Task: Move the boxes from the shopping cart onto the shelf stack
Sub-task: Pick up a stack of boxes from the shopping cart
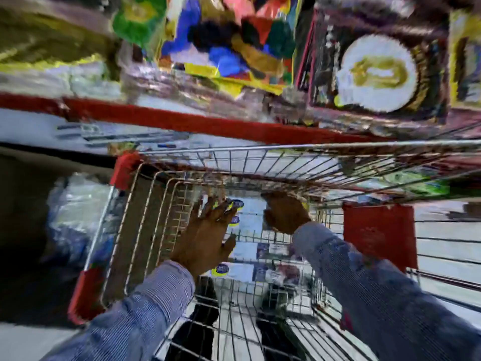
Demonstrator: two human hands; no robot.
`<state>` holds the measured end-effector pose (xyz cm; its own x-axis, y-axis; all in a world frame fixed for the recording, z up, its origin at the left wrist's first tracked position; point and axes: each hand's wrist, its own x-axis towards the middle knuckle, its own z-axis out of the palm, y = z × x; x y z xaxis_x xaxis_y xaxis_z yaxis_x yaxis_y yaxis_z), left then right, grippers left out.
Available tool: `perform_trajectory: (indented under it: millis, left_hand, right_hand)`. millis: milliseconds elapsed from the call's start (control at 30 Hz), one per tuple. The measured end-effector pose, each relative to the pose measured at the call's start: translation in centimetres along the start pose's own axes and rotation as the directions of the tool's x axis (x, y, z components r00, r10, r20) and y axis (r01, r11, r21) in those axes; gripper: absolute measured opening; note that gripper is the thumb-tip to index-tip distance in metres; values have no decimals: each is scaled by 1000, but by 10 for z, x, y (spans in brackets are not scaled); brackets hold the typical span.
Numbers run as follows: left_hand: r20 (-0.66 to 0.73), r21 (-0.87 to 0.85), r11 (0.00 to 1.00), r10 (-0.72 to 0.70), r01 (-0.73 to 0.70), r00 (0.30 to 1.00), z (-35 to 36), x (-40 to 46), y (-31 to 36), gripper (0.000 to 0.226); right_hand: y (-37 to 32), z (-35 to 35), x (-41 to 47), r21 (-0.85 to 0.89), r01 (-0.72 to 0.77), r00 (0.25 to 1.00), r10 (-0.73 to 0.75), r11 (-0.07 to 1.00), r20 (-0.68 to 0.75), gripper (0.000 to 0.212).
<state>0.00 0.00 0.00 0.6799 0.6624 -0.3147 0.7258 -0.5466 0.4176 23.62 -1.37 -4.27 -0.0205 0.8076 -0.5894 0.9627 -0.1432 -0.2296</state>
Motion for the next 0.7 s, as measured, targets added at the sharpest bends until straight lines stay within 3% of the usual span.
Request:
perform_trajectory:
  millis: [100,267,400,567,700]
  left_hand:
    - [10,16,999,38,-38,999,12,16,-5,56]
    - [54,112,991,73,-79,996,33,30,-15,47]
    - [137,112,987,101,-116,985,51,43,-16,37]
    - [140,137,981,121,-141,983,68,56,-18,25]
    - [144,171,975,115,-139,983,76,65,-20,42]
  right_hand:
    - [9,15,28,-78,42,999,-42,996,7,61]
    - [16,8,48,-101,134,977,-115,986,179,59]
    - [13,6,48,-62,102,974,-87,993,209,41]
    - [9,19,58,-67,211,968,-199,975,150,61]
    - [15,17,60,-82,176,982,-169,981,84,74]
